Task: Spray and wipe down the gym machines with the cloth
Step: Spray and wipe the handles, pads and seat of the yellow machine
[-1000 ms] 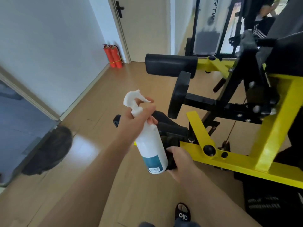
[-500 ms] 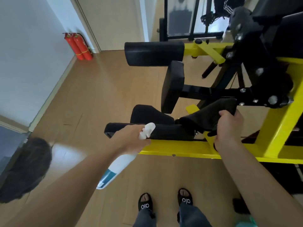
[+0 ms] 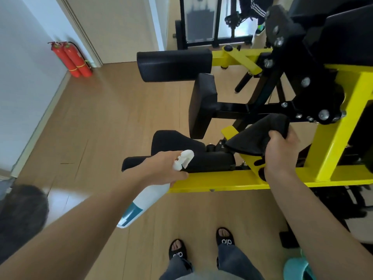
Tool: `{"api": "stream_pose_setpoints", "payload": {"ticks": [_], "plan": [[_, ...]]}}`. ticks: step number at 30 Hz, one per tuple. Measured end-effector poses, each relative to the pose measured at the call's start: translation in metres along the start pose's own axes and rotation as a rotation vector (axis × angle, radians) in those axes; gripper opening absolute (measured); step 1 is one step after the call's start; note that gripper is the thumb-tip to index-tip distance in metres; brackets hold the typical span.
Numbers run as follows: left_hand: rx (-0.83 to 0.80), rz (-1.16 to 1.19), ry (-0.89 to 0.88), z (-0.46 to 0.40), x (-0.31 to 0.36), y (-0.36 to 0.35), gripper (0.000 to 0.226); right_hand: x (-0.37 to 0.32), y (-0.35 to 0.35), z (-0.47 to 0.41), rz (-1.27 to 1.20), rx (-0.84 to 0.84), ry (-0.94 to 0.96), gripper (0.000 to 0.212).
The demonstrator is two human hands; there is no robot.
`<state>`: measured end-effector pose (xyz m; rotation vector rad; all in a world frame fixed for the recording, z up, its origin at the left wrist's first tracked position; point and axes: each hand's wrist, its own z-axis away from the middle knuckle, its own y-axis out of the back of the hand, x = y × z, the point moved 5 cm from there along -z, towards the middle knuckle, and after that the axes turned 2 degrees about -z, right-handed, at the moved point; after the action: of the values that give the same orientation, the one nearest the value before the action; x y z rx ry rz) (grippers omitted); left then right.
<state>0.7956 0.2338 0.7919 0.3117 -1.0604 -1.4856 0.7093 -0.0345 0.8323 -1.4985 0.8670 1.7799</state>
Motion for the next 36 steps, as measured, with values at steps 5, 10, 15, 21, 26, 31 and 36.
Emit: {"api": "stream_pose_setpoints", "payload": {"ticks": [5, 10, 15, 21, 26, 31, 36], "plan": [[-0.012, -0.015, 0.017, 0.0, 0.025, 0.0, 0.055, 0.0, -0.001, -0.013, -0.018, -0.051, -0.026, 0.029], [0.127, 0.116, 0.223, 0.015, 0.006, 0.02, 0.026, 0.004, -0.025, -0.016, 0.057, -0.252, -0.024, 0.026], [0.209, 0.297, 0.427, 0.056, -0.035, 0.022, 0.017, 0.002, -0.062, 0.006, 0.066, -0.507, -0.063, 0.036], [0.306, 0.506, 0.556, 0.087, -0.083, 0.027, 0.015, -0.002, -0.11, 0.027, 0.071, -0.626, -0.073, 0.039], [0.332, 0.602, 0.562, 0.088, -0.122, 0.028, 0.025, -0.003, -0.149, 0.047, 0.166, -0.62, 0.0, 0.032], [0.37, 0.786, 0.541, 0.078, -0.154, 0.027, 0.022, -0.005, -0.214, 0.1, 0.421, -0.93, 0.176, 0.024], [0.355, 0.931, 0.511, 0.063, -0.169, 0.021, 0.026, 0.053, -0.235, 0.166, 1.098, -1.49, 0.524, 0.056]]}}
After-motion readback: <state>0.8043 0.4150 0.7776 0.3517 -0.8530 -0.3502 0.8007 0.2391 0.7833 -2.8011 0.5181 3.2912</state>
